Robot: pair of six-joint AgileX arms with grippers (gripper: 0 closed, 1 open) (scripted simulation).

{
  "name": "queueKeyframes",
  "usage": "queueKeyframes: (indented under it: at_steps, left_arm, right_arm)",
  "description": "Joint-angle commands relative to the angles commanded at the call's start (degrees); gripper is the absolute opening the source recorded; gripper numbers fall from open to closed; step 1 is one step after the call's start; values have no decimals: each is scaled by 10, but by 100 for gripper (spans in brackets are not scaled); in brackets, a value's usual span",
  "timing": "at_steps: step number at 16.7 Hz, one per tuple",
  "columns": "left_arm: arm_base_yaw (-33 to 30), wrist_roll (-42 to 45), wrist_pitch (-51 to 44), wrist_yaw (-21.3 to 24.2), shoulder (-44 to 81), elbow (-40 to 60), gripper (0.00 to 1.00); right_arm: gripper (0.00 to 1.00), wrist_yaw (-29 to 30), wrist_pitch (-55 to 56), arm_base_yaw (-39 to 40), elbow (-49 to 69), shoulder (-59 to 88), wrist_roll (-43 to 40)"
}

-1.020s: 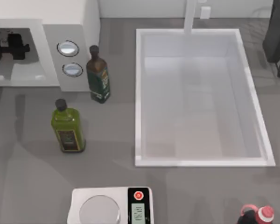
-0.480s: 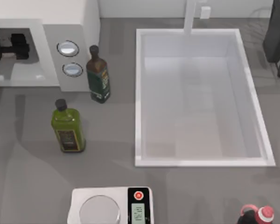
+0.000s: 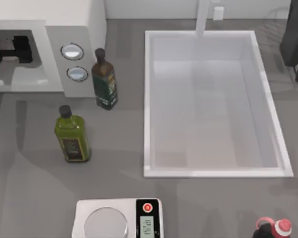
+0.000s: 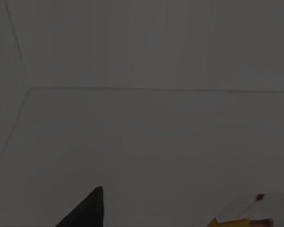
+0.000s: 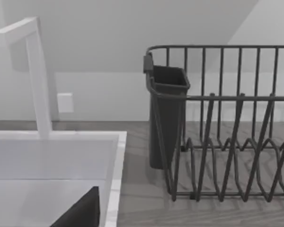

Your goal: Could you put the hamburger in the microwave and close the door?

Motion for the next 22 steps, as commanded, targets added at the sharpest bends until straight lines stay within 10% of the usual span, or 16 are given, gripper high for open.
queueKeyframes:
  at_steps: [14, 22]
  left_arm:
    - [64, 23, 223, 57, -222, -459, 100]
    - [71, 27, 255, 64, -243, -508, 100]
  right_arm:
    - [100, 0, 0, 0, 0, 0, 0]
    - [100, 0, 0, 0, 0, 0, 0]
